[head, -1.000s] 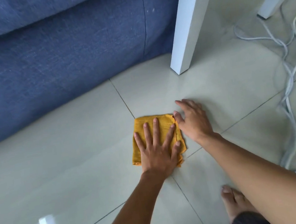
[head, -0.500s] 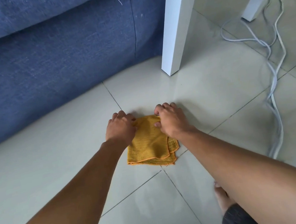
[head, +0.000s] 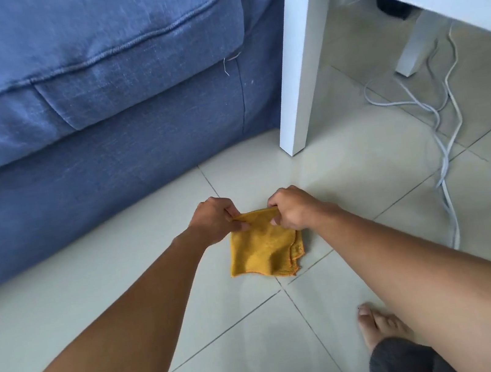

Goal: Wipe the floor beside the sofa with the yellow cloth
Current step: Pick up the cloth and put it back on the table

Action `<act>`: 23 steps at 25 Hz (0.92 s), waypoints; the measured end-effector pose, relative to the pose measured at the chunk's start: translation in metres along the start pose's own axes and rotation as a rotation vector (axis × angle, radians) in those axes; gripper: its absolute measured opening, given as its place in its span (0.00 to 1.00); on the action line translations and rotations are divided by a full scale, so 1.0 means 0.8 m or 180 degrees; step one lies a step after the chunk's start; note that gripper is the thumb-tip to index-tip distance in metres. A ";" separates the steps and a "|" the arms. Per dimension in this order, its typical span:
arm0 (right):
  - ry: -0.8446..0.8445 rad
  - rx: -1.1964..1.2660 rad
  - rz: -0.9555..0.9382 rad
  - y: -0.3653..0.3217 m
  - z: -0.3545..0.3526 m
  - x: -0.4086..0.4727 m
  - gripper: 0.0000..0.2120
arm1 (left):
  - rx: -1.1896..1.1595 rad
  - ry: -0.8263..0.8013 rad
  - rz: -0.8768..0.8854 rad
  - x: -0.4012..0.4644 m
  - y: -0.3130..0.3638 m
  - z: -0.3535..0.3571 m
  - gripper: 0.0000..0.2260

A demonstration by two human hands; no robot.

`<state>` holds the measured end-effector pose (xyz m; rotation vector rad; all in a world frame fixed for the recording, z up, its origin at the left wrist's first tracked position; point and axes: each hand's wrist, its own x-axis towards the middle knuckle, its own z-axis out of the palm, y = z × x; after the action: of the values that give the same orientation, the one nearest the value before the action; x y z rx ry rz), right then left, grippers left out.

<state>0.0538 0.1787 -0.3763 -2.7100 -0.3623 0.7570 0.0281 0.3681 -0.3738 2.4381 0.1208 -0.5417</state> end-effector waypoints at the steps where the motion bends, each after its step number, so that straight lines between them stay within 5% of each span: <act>1: -0.0021 -0.0083 -0.0037 -0.007 -0.014 -0.012 0.11 | -0.0041 0.0015 0.0019 -0.012 0.008 -0.012 0.11; 14: 0.0985 -0.0451 -0.0476 -0.110 -0.231 -0.211 0.13 | 0.0938 0.0919 0.0715 -0.179 0.175 -0.203 0.05; 23: 0.1894 -0.0339 -0.0096 -0.058 -0.377 -0.397 0.11 | 0.0909 0.1297 0.1587 -0.267 0.367 -0.245 0.02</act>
<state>-0.0551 0.0545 0.0316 -2.8507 -0.3005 -0.0978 -0.0346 0.2615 0.0202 2.6865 -0.4143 0.1732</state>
